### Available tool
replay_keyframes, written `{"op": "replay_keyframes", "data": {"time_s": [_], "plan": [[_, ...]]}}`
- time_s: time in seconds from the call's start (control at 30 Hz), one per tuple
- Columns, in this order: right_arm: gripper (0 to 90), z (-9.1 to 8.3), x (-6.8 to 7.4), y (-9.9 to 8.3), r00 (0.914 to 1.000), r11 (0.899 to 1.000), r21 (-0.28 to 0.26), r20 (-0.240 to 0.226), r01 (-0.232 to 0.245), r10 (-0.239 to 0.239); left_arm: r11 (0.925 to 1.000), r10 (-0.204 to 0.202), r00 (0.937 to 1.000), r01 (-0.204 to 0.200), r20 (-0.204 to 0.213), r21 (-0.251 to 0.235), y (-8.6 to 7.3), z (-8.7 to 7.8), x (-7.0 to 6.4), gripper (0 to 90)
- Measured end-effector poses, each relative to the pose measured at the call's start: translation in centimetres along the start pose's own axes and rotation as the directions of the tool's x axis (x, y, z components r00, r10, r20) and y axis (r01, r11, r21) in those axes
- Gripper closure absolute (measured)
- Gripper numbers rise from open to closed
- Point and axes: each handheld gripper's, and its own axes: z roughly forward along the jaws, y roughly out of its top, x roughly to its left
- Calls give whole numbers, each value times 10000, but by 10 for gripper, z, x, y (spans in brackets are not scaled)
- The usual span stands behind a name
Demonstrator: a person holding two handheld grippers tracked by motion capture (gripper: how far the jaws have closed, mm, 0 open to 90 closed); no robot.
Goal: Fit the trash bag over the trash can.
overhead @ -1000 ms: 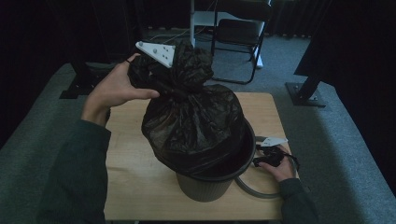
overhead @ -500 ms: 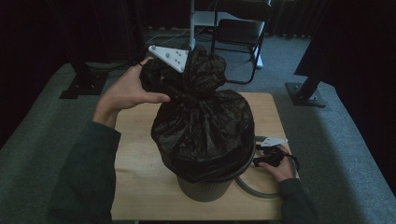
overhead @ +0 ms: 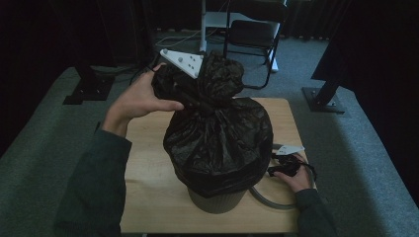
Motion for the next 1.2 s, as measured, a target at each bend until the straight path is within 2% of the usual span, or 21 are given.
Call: {"op": "replay_keyframes", "data": {"time_s": [0.6,0.8,1.2], "plan": [[257,0,0,0,10000,10000,0,-5,8,-8,9991,35,9998,-42,176,414,5,20,-1,806],[257,0,0,0,10000,10000,-2,-2,6,-6,9982,319,9994,-327,157,510,16,25,-4,806],[256,0,0,0,10000,10000,-1,0,11,-11,9930,243,9997,-235,-58,1157,13,39,0,794]]}}
